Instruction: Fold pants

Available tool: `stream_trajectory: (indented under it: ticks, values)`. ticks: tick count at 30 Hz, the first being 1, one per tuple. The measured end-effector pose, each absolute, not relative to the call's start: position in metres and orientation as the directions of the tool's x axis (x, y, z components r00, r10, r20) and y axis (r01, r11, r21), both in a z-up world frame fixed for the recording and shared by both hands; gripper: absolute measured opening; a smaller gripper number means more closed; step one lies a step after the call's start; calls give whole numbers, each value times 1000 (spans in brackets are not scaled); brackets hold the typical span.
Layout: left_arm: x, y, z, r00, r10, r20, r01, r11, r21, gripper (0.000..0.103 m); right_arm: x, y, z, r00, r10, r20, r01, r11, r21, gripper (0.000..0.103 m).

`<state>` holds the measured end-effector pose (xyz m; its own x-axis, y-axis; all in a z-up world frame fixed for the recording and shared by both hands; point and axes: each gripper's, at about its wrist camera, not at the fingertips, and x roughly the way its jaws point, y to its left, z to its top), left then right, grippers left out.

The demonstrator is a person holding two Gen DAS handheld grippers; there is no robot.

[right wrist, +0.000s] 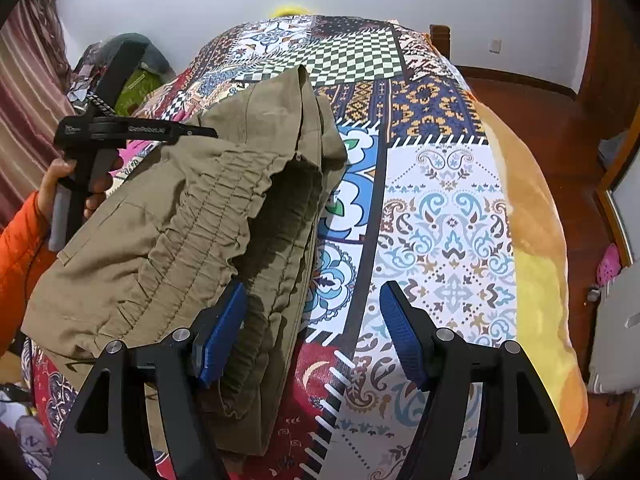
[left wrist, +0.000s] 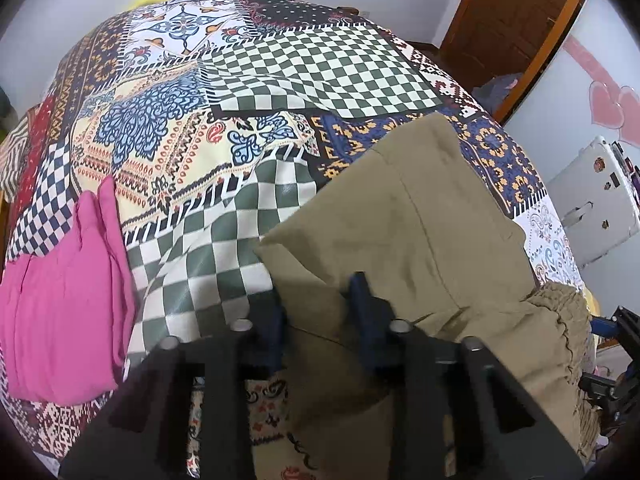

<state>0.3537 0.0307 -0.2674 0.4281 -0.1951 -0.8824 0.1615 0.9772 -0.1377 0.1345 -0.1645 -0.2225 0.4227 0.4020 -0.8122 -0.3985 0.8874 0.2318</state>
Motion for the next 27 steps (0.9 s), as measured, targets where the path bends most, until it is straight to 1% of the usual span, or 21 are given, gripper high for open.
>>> stream_trajectory:
  ticks: [2,4,12,17,27]
  values:
    - [355,35,-266,424,-216,-879,149,975,-167,21,135,-165,-219,440,393,-807,-392,893,221,64]
    - [353,40,-264,425,-230,-876,136,972,-190,13,136,-167,-213,454,393,-800,-386,896,220,64]
    - [321,60,-239,481,-164,-862,65,986,-151,11,129,-171,-187,514,393,-762,-391,898,199,65]
    - [281,76,-222,510,-95,-855,18,995,-99,11,120,-170,-176,537,391,-747,-399,898,183,66]
    - [190,94,-205,538,-81,-839,-22,994,-110,11,98,-144,-155,555,423,-716,-463,872,156,66]
